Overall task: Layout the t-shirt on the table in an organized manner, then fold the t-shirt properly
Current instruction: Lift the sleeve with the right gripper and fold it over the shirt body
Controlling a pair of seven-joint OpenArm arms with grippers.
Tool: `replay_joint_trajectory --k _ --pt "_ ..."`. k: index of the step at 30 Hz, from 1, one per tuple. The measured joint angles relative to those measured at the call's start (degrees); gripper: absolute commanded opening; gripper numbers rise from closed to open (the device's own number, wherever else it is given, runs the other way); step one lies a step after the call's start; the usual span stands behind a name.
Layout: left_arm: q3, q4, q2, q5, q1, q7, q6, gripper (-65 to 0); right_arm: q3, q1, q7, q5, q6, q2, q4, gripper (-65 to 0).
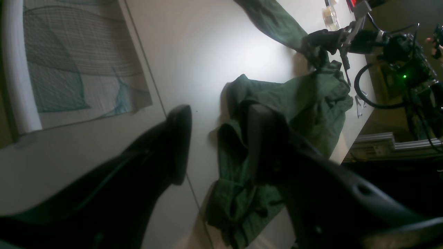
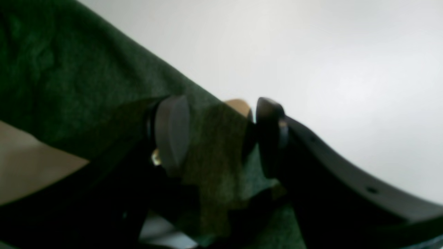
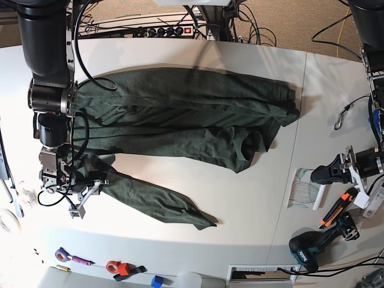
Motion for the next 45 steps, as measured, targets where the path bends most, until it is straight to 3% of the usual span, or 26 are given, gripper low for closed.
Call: replay_joint_trajectory --k 1,2,5,17,21,26,28,30,33,34,38,41,45 --pt "0.00 0.00 0.00 -0.02 0.00 0.00 0.00 -36.8 0.00 -0.02 0.44 0.00 0.00 0.00 0.00 -35.1" --pt "0.00 0.00 0.00 0.00 0.02 0.02 0.00 -36.8 0.00 -0.02 0.81 0.02 -0.02 0.00 0.00 -40.0" --pt "0.00 0.00 0.00 0.00 0.00 0.00 0.00 -36.8 0.00 0.00 0.94 -0.07 -0.02 -0.02 0.00 -65.0" --pt "0.00 -0.02 -0.02 -0.02 0.00 0.02 0.00 -36.8 0.00 -0.28 -2.05 -0.22 -0.02 0.00 6.03 -65.0" --pt "0.00 0.00 -0.02 -0.02 0.00 0.02 0.00 -36.8 0.00 0.02 -2.51 -0.17 -4.20 -0.09 10.88 -65.0" --pt "0.00 0.00 0.00 0.00 0.00 0.02 0.00 -36.8 0.00 -0.22 -2.99 -3.19 -4.33 -0.04 12.04 -65.0" --pt "0.00 0.00 0.00 0.00 0.02 0.00 0.00 -36.8 0.00 -1.29 -2.14 -3.23 -4.37 -0.39 12.13 -65.0" --pt "0.00 -0.02 -0.02 -0.02 0.00 0.02 0.00 -36.8 0.00 -3.76 2.75 -4.61 -4.24 -1.01 12.17 -64.6" --pt "0.00 -0.02 -0.02 -0.02 0.02 0.02 0.00 -36.8 0.00 -8.33 6.12 -8.59 -4.42 -2.16 12.09 -46.5" --pt "0.00 0.00 0.00 -0.02 0.00 0.00 0.00 -36.8 0.00 -9.55 9.33 -8.63 -6.34 -2.19 12.22 -43.4" --pt "0.00 -0.02 0.00 0.00 0.00 0.00 0.00 -36.8 0.00 -11.10 11.41 -8.35 -13.09 -2.10 12.57 -38.3" --pt "0.00 0.00 -0.02 0.02 0.04 0.02 0.00 -36.8 0.02 -10.97 10.49 -8.04 -12.94 -1.86 12.57 -37.0" --pt "0.00 0.00 -0.02 0.00 0.02 0.00 0.00 -36.8 0.20 -10.62 8.39 -4.24 -9.20 -1.57 12.59 -37.0"
